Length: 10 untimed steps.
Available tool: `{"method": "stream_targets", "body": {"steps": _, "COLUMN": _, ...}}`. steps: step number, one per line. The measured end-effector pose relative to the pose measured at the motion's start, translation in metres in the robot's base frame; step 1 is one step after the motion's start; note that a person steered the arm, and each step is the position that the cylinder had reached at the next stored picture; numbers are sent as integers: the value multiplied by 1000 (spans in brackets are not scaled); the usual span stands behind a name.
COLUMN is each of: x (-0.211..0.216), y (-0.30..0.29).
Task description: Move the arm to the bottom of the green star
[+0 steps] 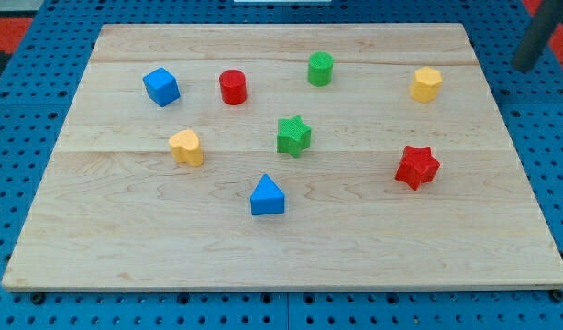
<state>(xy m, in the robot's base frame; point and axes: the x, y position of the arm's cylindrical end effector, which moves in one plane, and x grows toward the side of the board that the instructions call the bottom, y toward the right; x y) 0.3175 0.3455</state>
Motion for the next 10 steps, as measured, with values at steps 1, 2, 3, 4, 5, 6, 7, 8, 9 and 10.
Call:
{"method": "stream_targets", "body": {"steps": 1, "x": 72, "y": -23}}
{"method": "stream_targets", "body": {"steps": 2, "x": 132, "y": -90}}
{"method": "stream_targets", "body": {"steps": 3, "x": 113, "y": -115}}
{"method": "stream_targets", "body": {"steps": 4, "x": 79, "y": -120}}
{"method": "stream_targets", "body": {"steps": 5, "x": 40, "y": -87}}
{"method": "stream_targets", "body": {"steps": 6, "x": 52, "y": -151}}
{"method": "stream_targets", "body": {"steps": 7, "x": 60, "y": -177}}
{"method": "stream_targets", "body": {"steps": 8, "x": 137, "y": -236}}
{"method": "stream_targets", "body": {"steps": 9, "x": 163, "y": -314}}
{"method": "stream_targets", "body": {"steps": 10, "x": 160, "y": -376}}
